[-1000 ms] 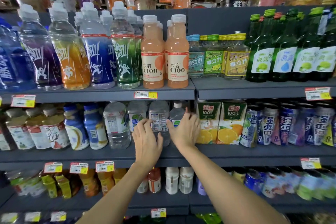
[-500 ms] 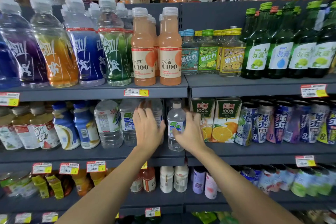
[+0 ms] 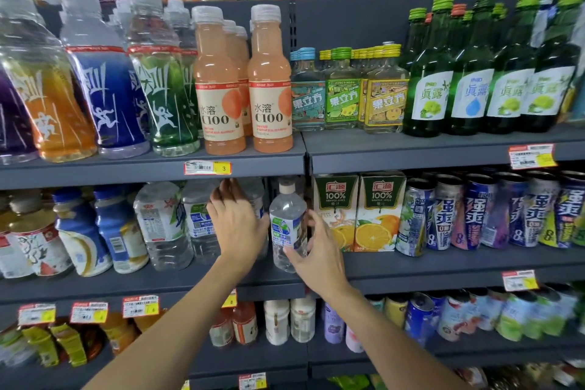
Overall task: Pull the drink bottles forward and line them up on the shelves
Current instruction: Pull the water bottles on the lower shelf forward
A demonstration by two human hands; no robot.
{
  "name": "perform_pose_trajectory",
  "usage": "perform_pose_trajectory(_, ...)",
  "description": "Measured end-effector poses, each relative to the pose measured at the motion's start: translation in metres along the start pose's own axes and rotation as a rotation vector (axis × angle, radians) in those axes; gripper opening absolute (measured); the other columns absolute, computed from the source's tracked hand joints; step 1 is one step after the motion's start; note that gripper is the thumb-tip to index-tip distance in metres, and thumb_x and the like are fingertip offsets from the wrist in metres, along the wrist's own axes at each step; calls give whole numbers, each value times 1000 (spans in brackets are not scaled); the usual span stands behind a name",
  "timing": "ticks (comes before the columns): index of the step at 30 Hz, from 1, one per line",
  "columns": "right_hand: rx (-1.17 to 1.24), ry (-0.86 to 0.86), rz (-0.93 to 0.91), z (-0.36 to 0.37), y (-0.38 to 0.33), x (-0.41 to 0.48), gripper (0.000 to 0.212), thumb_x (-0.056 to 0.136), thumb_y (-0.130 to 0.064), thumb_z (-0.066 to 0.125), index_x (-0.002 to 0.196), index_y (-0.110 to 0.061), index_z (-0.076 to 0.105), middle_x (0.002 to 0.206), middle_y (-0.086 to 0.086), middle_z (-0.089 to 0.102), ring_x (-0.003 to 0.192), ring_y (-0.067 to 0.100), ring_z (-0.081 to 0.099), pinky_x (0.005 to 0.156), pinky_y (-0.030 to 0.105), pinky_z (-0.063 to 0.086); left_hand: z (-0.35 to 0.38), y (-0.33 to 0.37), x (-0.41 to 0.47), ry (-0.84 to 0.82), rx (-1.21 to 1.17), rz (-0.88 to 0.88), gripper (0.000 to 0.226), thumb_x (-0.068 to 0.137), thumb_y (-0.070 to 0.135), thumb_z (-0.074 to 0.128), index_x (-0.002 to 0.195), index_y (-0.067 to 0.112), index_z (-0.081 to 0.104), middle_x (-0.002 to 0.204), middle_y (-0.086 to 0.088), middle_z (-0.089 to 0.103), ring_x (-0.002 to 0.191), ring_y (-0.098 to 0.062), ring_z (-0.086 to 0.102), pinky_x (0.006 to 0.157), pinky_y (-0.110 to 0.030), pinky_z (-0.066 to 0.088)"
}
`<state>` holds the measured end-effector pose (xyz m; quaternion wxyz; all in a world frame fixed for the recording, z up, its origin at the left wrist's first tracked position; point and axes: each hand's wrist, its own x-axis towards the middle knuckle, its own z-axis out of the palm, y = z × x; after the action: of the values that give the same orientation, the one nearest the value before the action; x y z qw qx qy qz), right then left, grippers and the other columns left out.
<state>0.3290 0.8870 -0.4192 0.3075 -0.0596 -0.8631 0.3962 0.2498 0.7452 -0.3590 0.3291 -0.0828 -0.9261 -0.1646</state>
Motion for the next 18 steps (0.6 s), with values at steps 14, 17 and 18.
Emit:
perform_pose_trajectory(14,2,207,98,8,-3,-17,76,71,-50,85,130,-24,44,123,-9,46,100,5,50,80,28,48,-18,-43,8,-229,-424,230,109,72,36,87,156,18,21,153,-4,38,138,-24,28,114,-36,26)
perform_pose_trajectory(17,-11,183,94,8,2,-21,79,73,-55,81,135,-23,44,127,-7,46,106,7,53,80,26,47,-20,-46,0,-292,-539,200,108,80,24,84,159,29,10,158,0,34,144,-17,29,113,-29,27)
perform_pose_trajectory(18,-30,160,95,8,4,-23,80,74,-58,79,136,-22,44,127,-7,47,106,9,54,80,27,47,-19,-45,-6,-279,-578,198,107,82,20,81,159,32,8,161,4,29,146,-9,25,114,-26,24)
